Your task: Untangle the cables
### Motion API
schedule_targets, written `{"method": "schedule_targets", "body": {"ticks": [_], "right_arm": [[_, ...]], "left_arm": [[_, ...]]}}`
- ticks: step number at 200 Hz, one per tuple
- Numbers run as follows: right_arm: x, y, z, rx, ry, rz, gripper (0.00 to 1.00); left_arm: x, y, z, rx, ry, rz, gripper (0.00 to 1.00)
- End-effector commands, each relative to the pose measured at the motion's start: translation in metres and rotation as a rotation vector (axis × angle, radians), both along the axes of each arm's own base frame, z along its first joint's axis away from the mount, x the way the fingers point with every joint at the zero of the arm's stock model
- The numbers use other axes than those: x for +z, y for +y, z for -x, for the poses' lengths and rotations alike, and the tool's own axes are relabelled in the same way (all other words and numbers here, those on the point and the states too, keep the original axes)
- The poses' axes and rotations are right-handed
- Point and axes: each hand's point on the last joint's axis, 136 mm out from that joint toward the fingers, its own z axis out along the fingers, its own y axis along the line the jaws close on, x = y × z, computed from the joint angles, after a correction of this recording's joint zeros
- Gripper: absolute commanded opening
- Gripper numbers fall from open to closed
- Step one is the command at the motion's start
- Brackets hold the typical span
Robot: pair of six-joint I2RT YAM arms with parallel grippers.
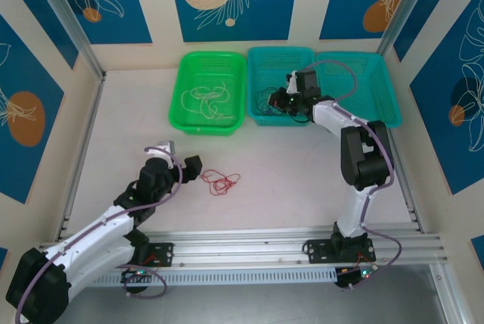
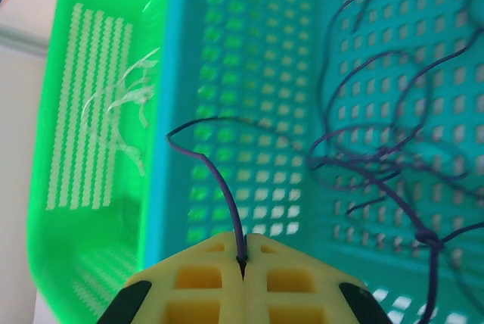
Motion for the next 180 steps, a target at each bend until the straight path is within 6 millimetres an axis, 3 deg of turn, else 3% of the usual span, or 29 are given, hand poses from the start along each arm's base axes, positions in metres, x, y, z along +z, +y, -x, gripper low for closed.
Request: {"method": "schedule_targets", "body": {"ticks": [1,27,37,52,76,118,140,165,180], "right_arm": [[0.024,-0.017,-0.024,-0.074,-0.024,0.007,0.00],[0.035,-0.043,-0.051,-0.187,-0.020,0.032,0.00],[0.035,-0.046,-0.058,-0.203,-0.014,0.044,0.05],[0.030,-0.035,-0.061,-0.149,0.008,0.056,0.19],[0.028,-0.027,-0.050,-0.109,0.037,0.067,0.39],[0.065,-0.010,0.003,0.048,-0.086,0.009,0.54],[0.082,-0.013,0.034,0.064,-0.140,0.023,0.54],[0.104,-0.004,0.084,0.105,-0.205,0.015,0.53],[0.100,0.007,0.119,0.135,-0.220,0.062,0.53]], "left_arm": [[0.003,0.002,0.000,0.004,-0.005,0.016,0.96],[0.004,0.003,0.000,0.015,0.004,0.018,0.96],[0.002,0.005,0.001,0.024,0.017,0.017,0.96],[0.002,0.005,0.001,0.028,0.023,0.027,0.96],[0.001,0.003,0.005,0.018,0.053,0.041,0.96],[-0.015,-0.010,0.022,-0.064,0.229,0.028,0.97],[-0.028,-0.016,0.027,-0.094,0.300,0.025,0.97],[-0.037,-0.024,0.026,-0.111,0.359,0.040,0.94],[-0.040,-0.029,0.022,-0.117,0.390,0.039,0.92]]}}
